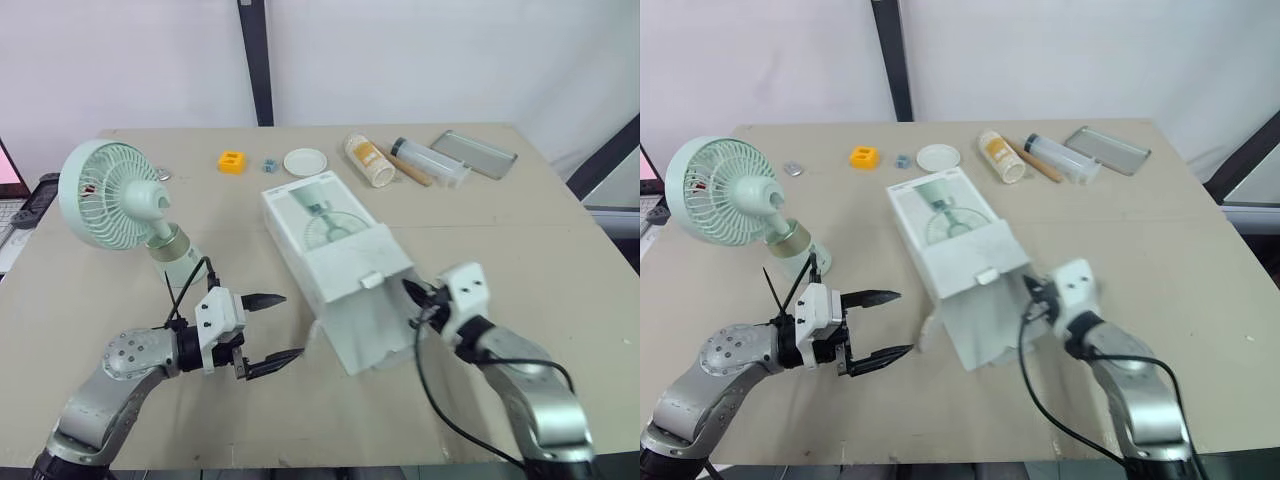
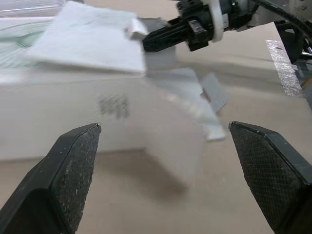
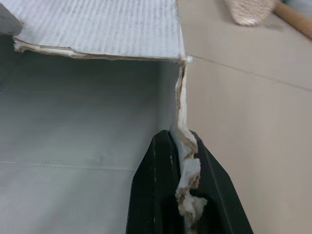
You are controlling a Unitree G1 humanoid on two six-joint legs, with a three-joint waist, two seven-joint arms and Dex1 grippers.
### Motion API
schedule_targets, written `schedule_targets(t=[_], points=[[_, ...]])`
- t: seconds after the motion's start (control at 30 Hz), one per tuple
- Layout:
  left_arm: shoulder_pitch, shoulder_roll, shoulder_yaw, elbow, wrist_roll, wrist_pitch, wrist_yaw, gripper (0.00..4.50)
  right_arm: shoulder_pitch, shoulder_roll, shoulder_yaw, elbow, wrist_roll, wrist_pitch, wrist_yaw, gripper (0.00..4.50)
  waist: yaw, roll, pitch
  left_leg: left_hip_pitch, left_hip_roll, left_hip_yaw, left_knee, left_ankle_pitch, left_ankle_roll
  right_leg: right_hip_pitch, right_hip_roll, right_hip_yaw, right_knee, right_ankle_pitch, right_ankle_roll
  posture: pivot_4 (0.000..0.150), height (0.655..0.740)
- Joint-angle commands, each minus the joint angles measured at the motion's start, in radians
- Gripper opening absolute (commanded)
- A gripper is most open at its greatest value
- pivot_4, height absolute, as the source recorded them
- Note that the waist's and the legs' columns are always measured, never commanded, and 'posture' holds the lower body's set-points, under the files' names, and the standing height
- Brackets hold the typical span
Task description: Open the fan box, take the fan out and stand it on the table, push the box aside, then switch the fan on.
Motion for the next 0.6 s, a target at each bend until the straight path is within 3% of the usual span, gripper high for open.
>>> schedule_targets(t=[0.03,0.3,0.6], points=[[-0.003,-0.009,-0.005,-0.013,0.000,-0.025,0.003,4.50,0.069,0.021,-0.153,-0.006,0.053,-0.069,-0.023,0.12,0.000,0.000,0.000,0.001,0.000,0.000,0.000,0.000,0.000,0.001,0.000,0.000,0.000,0.000,0.000,0.150,0.7400],[-0.011,-0.012,-0.029,-0.033,-0.041,-0.007,-0.026,4.50,0.118,0.111,-0.384,0.097,0.087,-0.085,-0.199,0.12,-0.001,0.005,-0.003,0.007,0.001,0.001,-0.001,0.000,0.001,0.008,0.001,0.003,-0.001,0.000,0.000,0.150,0.7400],[-0.033,0.017,-0.051,-0.048,-0.080,0.041,-0.068,4.50,0.026,0.173,-0.531,0.166,0.110,0.009,-0.479,0.12,-0.001,0.011,-0.006,0.008,0.002,0.004,-0.001,-0.001,0.001,0.008,0.005,0.011,-0.001,-0.001,0.001,0.150,0.7400]])
